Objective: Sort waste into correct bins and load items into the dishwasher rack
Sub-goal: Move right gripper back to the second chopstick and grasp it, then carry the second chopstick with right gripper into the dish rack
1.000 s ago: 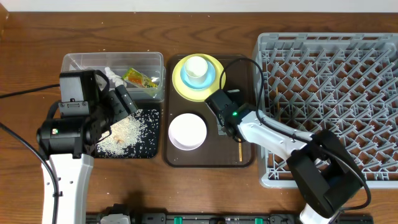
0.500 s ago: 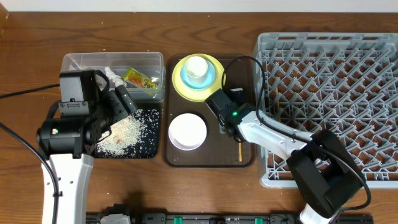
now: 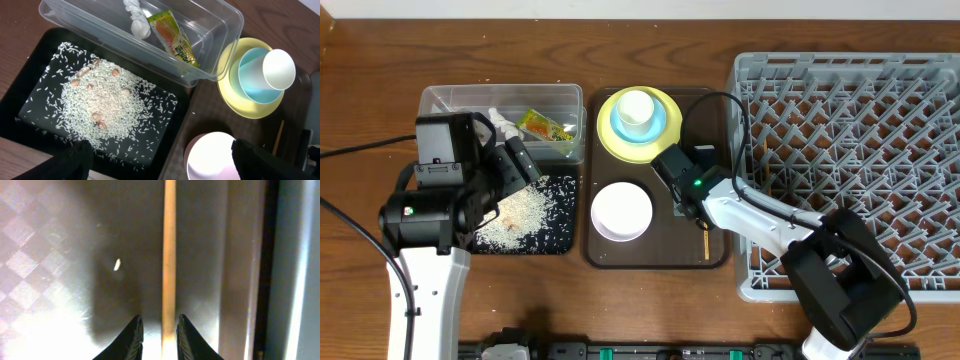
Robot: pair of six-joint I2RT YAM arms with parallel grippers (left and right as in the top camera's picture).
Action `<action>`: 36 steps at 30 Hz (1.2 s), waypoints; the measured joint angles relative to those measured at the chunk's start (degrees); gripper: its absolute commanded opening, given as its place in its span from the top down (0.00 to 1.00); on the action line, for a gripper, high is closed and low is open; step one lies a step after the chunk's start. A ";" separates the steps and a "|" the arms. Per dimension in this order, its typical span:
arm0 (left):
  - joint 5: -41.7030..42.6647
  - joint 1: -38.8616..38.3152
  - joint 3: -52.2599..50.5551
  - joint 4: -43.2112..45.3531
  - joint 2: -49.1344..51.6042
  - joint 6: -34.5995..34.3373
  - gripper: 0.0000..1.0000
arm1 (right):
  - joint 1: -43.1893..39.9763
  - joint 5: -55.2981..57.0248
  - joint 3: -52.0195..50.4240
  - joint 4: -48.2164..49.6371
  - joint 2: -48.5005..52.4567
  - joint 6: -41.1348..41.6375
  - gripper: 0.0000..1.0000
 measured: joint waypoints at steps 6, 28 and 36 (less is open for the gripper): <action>0.00 0.02 0.00 0.00 0.00 0.00 0.09 | 0.00 -1.25 -0.24 0.11 0.00 0.90 0.79; 0.00 0.00 0.00 0.00 0.00 0.00 0.09 | -0.07 -3.63 -0.81 0.74 -0.22 1.68 0.99; 0.00 0.00 0.00 0.00 0.00 0.00 0.09 | -1.92 -5.73 1.51 -3.96 -4.68 -3.54 0.99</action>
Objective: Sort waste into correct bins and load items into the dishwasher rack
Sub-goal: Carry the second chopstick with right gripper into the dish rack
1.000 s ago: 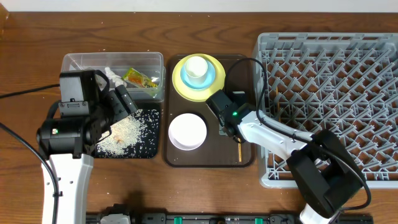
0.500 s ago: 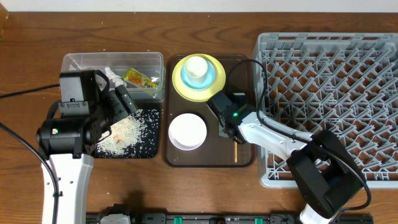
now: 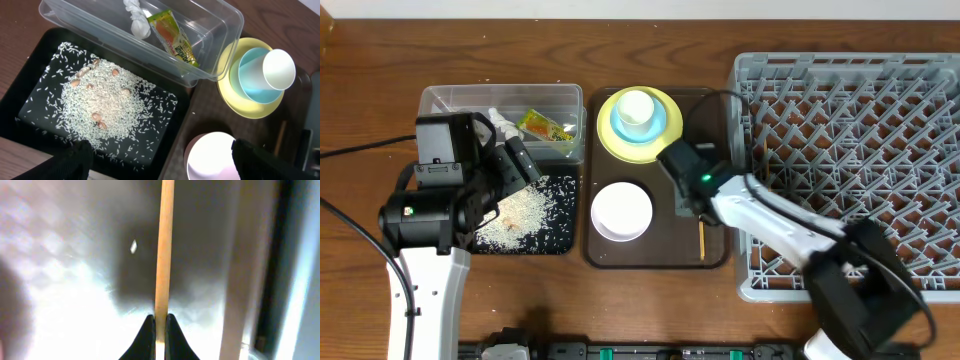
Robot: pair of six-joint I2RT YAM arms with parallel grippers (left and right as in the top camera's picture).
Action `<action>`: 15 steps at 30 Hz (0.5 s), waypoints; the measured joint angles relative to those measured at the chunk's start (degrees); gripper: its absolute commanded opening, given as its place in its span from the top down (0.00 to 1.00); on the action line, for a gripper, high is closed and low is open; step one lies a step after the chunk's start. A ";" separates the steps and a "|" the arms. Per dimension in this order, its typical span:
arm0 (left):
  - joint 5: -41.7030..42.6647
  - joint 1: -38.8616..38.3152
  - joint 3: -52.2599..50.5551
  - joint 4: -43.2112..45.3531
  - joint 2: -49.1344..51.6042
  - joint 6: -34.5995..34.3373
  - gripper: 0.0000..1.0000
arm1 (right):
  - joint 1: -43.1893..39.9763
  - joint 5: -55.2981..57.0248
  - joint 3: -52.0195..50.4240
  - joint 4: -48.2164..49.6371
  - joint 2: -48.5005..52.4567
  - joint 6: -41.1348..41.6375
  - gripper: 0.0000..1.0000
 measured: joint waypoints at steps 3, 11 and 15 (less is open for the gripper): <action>0.02 0.00 0.00 -0.02 0.00 0.00 0.09 | -1.36 -0.26 1.27 -0.59 -5.44 -2.34 0.99; 0.00 0.00 0.00 0.00 0.00 0.00 0.09 | -7.65 2.54 2.93 -5.66 -19.91 -10.73 0.99; 0.00 0.00 0.00 -0.02 0.00 0.00 0.09 | -12.00 3.87 2.93 -9.07 -20.98 -14.08 0.99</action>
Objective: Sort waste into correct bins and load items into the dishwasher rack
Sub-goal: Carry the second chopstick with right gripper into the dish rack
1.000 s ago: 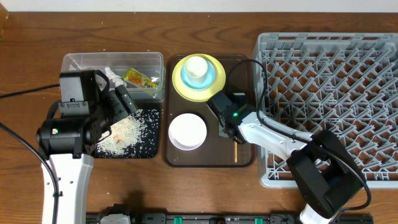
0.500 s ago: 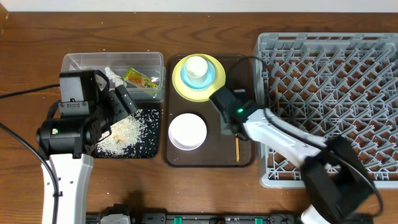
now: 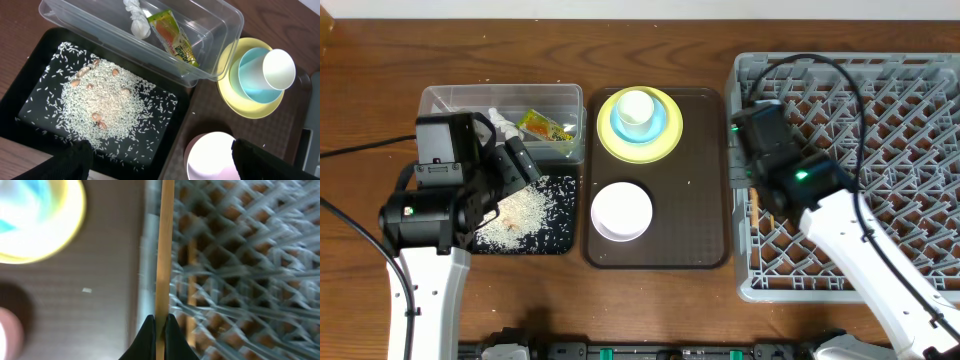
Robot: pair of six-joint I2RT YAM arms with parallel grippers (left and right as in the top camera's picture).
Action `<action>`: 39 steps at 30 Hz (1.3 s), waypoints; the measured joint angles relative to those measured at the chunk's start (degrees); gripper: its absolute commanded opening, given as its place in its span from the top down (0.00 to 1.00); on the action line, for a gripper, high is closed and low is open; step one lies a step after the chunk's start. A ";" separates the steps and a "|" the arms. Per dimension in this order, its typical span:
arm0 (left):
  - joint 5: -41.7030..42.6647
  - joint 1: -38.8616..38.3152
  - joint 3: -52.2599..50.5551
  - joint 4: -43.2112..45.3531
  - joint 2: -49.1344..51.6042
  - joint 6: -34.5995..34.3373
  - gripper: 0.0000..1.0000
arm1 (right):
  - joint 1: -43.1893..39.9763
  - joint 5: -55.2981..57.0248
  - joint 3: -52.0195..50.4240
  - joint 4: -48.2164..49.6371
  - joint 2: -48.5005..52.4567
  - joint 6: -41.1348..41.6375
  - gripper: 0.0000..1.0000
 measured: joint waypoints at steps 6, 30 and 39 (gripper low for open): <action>0.00 0.00 0.00 0.00 0.00 0.00 0.09 | -7.06 0.94 0.00 -3.96 0.20 -3.45 0.99; 0.00 0.02 0.00 0.00 0.00 0.00 0.09 | -12.22 1.09 0.00 -1.79 8.90 -10.45 0.75; 0.00 0.02 0.00 0.02 0.00 0.00 0.09 | -12.24 -1.31 0.00 -1.49 8.92 -10.56 0.71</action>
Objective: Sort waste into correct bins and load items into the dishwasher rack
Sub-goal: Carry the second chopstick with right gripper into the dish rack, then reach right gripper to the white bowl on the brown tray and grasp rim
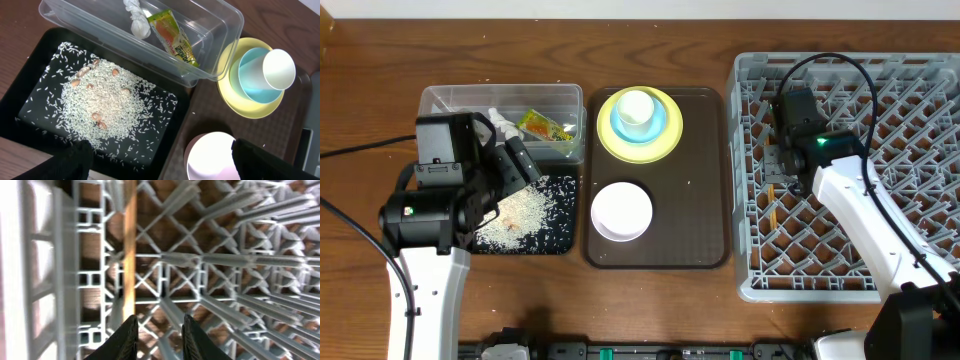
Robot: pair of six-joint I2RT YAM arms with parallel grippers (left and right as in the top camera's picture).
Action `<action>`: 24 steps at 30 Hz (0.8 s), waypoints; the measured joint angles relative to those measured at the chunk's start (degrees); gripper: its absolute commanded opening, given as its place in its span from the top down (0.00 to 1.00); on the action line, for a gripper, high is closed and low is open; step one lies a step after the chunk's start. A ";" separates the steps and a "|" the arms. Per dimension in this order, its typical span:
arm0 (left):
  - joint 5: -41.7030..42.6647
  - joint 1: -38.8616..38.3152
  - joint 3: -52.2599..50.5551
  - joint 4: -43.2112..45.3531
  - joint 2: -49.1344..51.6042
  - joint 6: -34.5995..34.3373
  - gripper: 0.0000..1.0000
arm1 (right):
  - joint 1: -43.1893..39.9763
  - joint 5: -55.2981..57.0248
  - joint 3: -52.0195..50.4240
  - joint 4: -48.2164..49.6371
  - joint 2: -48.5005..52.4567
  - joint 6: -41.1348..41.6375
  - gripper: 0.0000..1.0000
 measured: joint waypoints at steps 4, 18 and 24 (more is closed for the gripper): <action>0.00 -0.02 0.00 -0.02 0.00 0.00 0.09 | 0.02 -6.14 0.00 0.02 0.00 -0.02 0.72; 0.00 -0.02 0.00 -0.02 0.00 0.00 0.09 | 5.53 -32.52 6.16 3.04 -0.87 1.99 0.66; 0.00 0.00 0.00 0.00 0.00 0.00 0.09 | 15.50 -35.95 6.14 8.15 -0.87 2.47 0.64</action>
